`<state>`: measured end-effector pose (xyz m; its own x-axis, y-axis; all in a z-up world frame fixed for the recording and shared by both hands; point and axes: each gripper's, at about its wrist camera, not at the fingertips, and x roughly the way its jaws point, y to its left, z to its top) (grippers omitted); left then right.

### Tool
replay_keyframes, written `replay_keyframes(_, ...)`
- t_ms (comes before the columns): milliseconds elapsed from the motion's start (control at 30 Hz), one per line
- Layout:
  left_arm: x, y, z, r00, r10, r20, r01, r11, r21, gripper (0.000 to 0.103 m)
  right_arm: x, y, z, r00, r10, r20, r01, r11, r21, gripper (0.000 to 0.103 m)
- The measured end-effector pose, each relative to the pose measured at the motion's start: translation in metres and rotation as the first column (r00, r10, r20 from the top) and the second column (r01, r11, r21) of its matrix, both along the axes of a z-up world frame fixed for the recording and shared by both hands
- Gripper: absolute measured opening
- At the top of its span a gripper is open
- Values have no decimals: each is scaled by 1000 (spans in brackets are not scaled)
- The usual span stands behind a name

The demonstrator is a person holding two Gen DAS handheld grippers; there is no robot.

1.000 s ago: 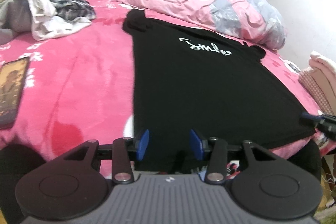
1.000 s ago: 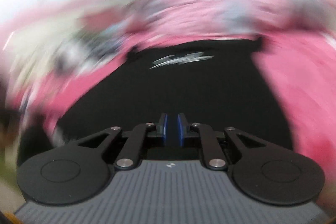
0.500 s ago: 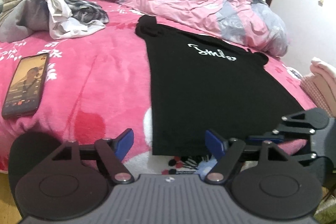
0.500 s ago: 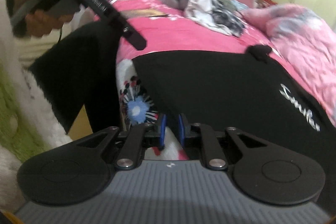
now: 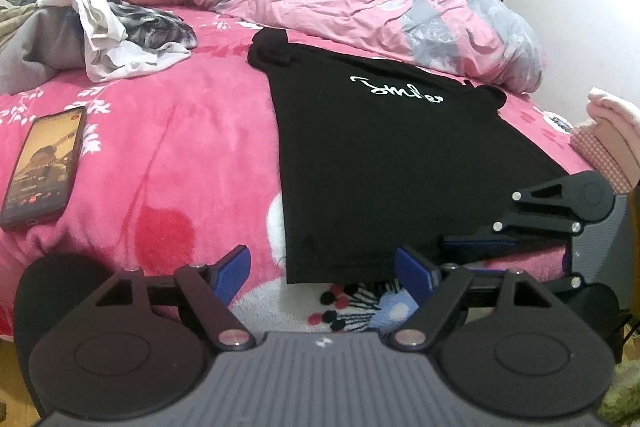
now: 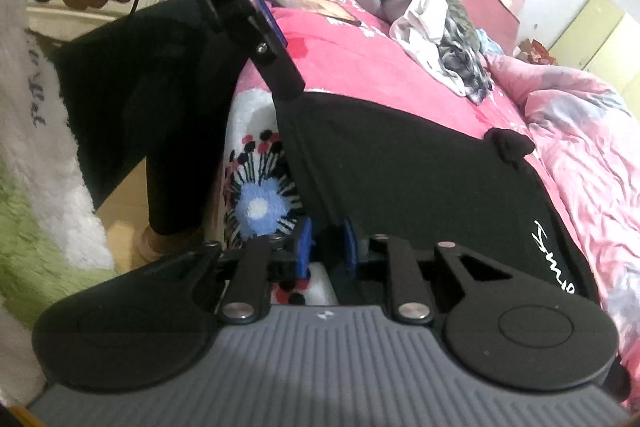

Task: Fold clothes

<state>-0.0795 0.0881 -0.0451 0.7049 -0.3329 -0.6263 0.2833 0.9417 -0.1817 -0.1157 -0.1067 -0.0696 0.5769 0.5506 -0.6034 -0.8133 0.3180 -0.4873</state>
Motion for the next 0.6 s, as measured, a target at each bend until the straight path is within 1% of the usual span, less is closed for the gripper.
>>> replay_keyframes(100,1,1,0,1000,1,1,-1,1000,-2,81,3,1,-2,1000,-2,0,2,1000,-3,17)
replay_keyframes(200,1,2,-1,1000,1,4,-1,1000,-5,81,5,0,0,1000,-11,-19,11,1000,15,14)
replay_keyframes(233,1,2,-1,1000,1,6,-1,1000,-6,81,7,-1,2,999,-16,-33,17,999,32,10)
replay_keyframes(333,1,2,-2,1000,-4,9,4,1000,-5,81,11,-6,11,996,-24,-88,32,996,86,5)
replay_keyframes(467,2,0,-2,1000,-14,14,13,1000,6,81,16,-15,23,990,-43,-136,65,985,163,4)
replay_keyframes(600,2,-4,-1,999,-27,23,27,999,22,81,25,-23,31,974,-60,-217,112,966,234,3)
